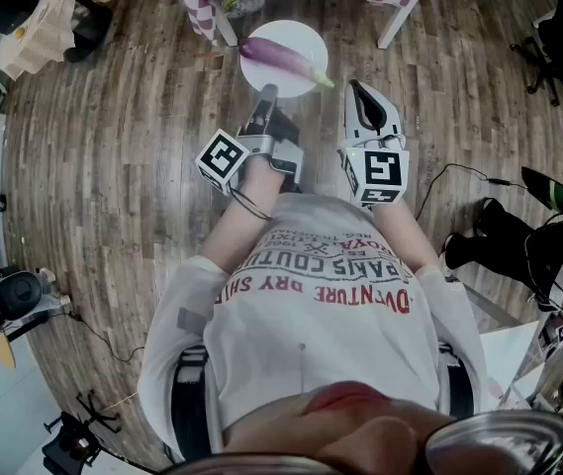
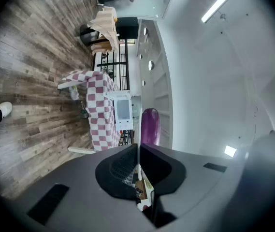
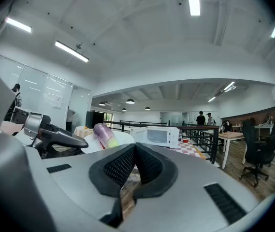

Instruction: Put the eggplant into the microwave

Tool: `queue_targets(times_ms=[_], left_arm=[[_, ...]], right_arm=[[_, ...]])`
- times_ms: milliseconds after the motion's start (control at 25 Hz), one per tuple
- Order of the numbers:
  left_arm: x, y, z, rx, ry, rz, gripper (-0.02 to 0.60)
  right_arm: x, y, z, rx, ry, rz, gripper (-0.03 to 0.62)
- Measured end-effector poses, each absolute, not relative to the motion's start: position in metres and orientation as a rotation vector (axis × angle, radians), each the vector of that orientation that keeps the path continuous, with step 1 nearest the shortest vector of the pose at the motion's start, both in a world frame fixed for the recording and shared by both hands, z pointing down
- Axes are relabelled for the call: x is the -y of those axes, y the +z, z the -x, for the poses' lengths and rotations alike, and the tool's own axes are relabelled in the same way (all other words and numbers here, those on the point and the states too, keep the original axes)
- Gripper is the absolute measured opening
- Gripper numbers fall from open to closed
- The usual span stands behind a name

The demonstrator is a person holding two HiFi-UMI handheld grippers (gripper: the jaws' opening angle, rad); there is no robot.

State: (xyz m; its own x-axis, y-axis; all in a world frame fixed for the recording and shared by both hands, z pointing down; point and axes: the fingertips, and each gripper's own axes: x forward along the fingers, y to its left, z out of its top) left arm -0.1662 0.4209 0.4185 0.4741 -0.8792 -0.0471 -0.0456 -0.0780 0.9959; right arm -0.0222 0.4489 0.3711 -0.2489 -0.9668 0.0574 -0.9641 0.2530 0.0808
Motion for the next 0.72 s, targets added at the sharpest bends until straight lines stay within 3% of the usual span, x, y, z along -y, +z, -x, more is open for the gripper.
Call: queue_targets(times_ms=[720], left_arm=[[-0.396, 0.435, 0.131, 0.858, -0.812, -1.442, 0.037]], right_arm=[[-0.428, 0.397, -0.013, 2.407, 0.083, -1.853, 0.021]])
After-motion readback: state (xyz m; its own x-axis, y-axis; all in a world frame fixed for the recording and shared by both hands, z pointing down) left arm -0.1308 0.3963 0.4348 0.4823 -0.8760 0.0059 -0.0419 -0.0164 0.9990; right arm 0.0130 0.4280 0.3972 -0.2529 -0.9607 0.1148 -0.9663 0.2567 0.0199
